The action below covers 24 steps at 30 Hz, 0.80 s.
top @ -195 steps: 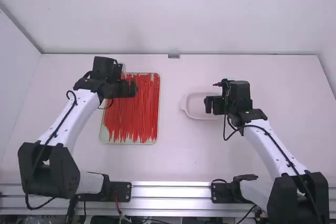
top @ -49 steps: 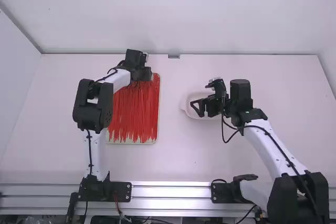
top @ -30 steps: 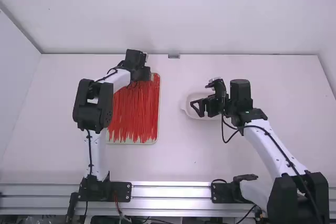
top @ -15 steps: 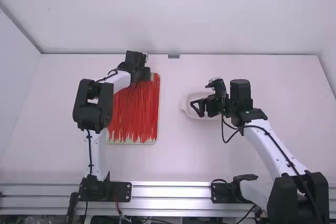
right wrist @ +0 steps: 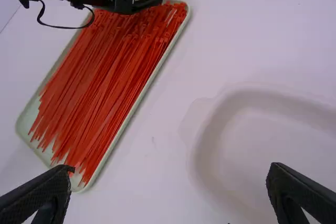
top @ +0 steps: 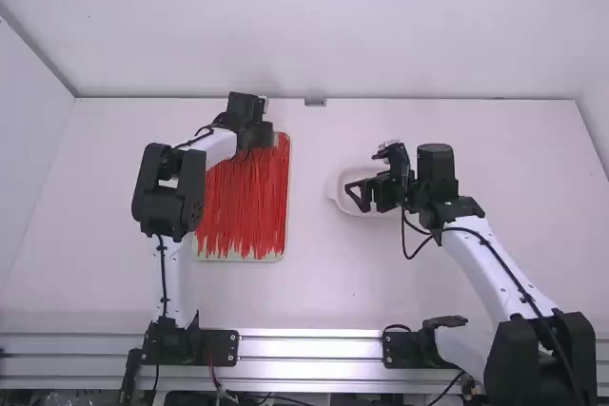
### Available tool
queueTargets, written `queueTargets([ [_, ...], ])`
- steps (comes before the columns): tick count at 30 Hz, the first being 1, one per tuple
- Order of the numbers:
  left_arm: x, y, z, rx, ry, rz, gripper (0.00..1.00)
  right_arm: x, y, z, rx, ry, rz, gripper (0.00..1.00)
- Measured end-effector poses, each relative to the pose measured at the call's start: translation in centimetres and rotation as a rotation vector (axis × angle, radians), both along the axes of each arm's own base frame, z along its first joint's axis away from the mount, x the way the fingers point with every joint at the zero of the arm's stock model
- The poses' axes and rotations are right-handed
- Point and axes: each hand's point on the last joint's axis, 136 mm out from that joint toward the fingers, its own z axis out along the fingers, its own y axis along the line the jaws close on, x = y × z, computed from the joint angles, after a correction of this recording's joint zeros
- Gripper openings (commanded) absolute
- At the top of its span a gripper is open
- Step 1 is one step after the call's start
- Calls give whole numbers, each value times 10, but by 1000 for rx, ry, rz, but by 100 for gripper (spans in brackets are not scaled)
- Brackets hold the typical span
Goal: Fasten the cable tie
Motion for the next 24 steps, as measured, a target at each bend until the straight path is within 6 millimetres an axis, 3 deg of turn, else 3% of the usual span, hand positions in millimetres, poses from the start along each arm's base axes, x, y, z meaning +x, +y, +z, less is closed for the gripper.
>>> queueTargets([
  [14,2,-3,2,-10,-11,2,35,0,0,0,0,1,0,100],
  [17,3,-3,3,-11,-18,2,45,0,0,0,-1,0,0,100],
  [20,3,-3,3,-11,-18,5,72,0,0,0,0,0,0,100],
  [24,4,-3,4,-11,-21,6,79,0,0,0,0,1,-1,100],
])
